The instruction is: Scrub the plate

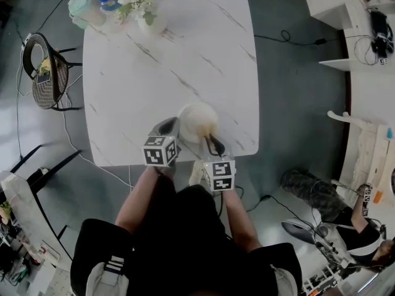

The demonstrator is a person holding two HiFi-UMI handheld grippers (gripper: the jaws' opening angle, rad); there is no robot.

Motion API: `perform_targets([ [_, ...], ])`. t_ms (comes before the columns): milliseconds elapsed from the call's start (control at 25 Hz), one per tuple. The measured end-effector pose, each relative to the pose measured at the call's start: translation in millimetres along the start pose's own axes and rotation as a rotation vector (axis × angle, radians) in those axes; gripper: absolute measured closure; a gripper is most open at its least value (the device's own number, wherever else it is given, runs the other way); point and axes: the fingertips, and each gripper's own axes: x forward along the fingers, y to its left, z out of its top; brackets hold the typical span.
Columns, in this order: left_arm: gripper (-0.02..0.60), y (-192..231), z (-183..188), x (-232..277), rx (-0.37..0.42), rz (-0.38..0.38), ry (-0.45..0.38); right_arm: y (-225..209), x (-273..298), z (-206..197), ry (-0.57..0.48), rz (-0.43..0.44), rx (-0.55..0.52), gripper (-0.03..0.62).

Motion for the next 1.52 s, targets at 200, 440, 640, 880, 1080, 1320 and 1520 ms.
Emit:
perform_targets([
  [200,0.575,-1,-1,-1,0.003,0.004,0.0,-11,-4,-4,0.0,-0.019,0.016,0.526],
  [440,0.575,-2,0,-1,0.009,0.004,-0.003,-10,-4,-3,-0.007,-0.018,0.012,0.526],
  [640,0.569,-1,1,-4,-0.036,-0.007,-0.03,-10,-5,2,-0.014,-0.019,0.013,0.526],
  [880,0.328,-6,-1,-7,-0.04,-0.04,-0.017,-8,-9,8,-0.029,-0.024,0.012,0.526],
  [1080,0.33,-11,-4,-15,-0.024,-0.042,-0.013,-5,-18,12,-0.051,-0.024,0.002,0.526],
  [1320,0.387,-21,-7,-35,0.024,-0.036,-0.021,-2,-37,22,-0.095,-0.031,-0.018,0.526],
  [1520,0.436,-39,-3,-64,0.1,-0.02,-0.067,4,-61,30,-0.148,-0.031,-0.043,0.526],
])
